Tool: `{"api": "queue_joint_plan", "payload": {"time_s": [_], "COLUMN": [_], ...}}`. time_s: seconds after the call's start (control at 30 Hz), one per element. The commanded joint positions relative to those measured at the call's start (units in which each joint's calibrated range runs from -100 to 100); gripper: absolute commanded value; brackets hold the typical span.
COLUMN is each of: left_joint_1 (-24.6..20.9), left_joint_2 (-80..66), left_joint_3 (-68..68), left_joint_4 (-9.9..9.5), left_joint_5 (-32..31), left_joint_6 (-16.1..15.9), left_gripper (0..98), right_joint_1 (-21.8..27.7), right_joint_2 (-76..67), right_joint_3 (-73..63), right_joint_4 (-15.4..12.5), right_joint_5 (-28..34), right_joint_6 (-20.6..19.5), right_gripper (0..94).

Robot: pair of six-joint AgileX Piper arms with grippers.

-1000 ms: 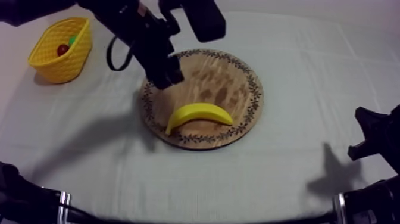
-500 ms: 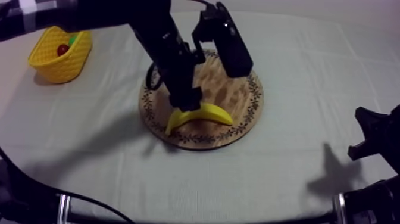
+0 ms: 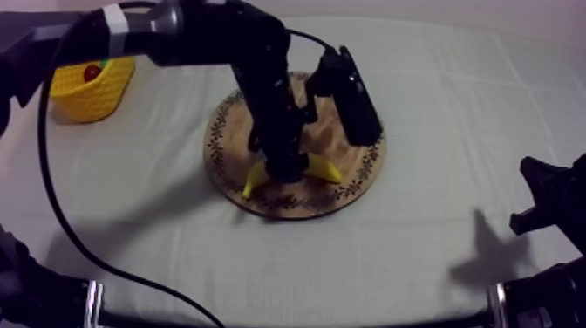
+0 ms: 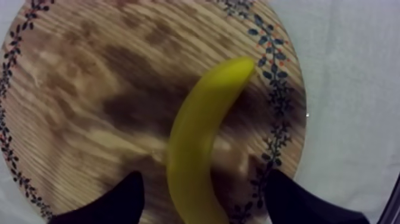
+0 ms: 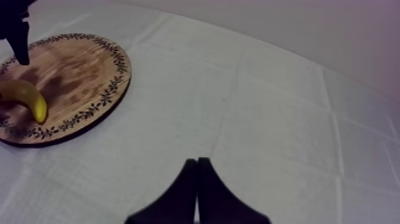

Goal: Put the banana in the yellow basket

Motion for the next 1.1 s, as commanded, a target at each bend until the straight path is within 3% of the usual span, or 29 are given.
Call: {"api": "queue_joint_plan", "payload": {"time_s": [0.0, 0.6, 0.7, 0.9, 1.07], "left_joint_1": [0.0, 0.2, 0.3, 0.5, 0.6], "left_joint_2": [1.5, 9.6, 9.9, 10.2, 7.5], "left_joint_3": [-1.0, -7.7, -7.8, -8.1, -6.8], "left_joint_4": [0.10, 0.53, 0.45, -0.56, -1.58], "left_joint_5": [0.6, 5.0, 4.8, 4.8, 4.6], "left_joint_6": [-0.1, -1.1, -0.9, 1.2, 2.5], "left_gripper": [74.1, 64.4, 54.8, 20.3, 12.1], "right_joint_1": [0.0, 0.0, 0.0, 0.0, 0.0], "right_joint_2": [0.0, 0.0, 0.0, 0.0, 0.0], "right_joint_3": [0.0, 0.0, 0.0, 0.0, 0.0], "right_joint_4": [0.0, 0.0, 0.0, 0.0, 0.0], "right_joint_5": [0.0, 0.0, 0.0, 0.0, 0.0], "right_joint_6": [0.0, 0.0, 0.0, 0.0, 0.0], "right_gripper": [0.2, 0.2, 0.2, 0.2, 0.2]}}
